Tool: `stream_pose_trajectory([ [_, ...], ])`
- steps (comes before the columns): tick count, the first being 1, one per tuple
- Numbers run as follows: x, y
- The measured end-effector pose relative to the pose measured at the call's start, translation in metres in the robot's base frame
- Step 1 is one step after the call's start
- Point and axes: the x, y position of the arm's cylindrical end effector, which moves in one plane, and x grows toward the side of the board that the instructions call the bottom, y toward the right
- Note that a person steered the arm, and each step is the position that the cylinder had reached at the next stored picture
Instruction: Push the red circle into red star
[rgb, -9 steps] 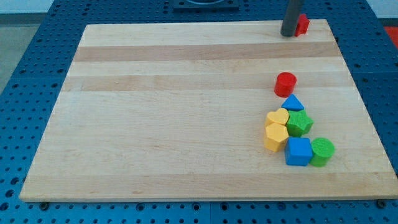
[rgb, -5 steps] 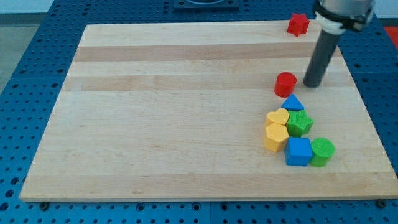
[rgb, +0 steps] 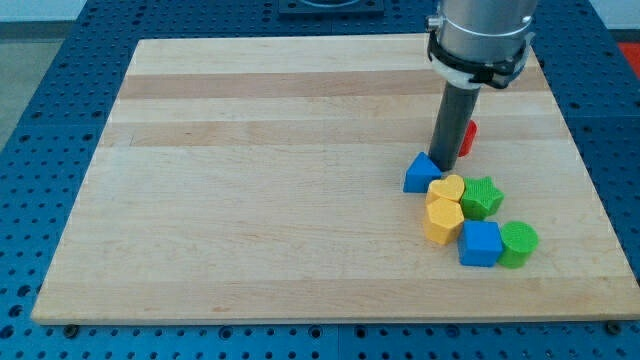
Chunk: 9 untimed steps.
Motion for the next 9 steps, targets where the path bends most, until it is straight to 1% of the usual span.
stream_pose_trajectory([
  [1, -0.012, 0.0],
  [3, -0.014, 0.036],
  [4, -0.016, 0.043],
  [7, -0.045, 0.044],
  [9, -0.069, 0.059],
])
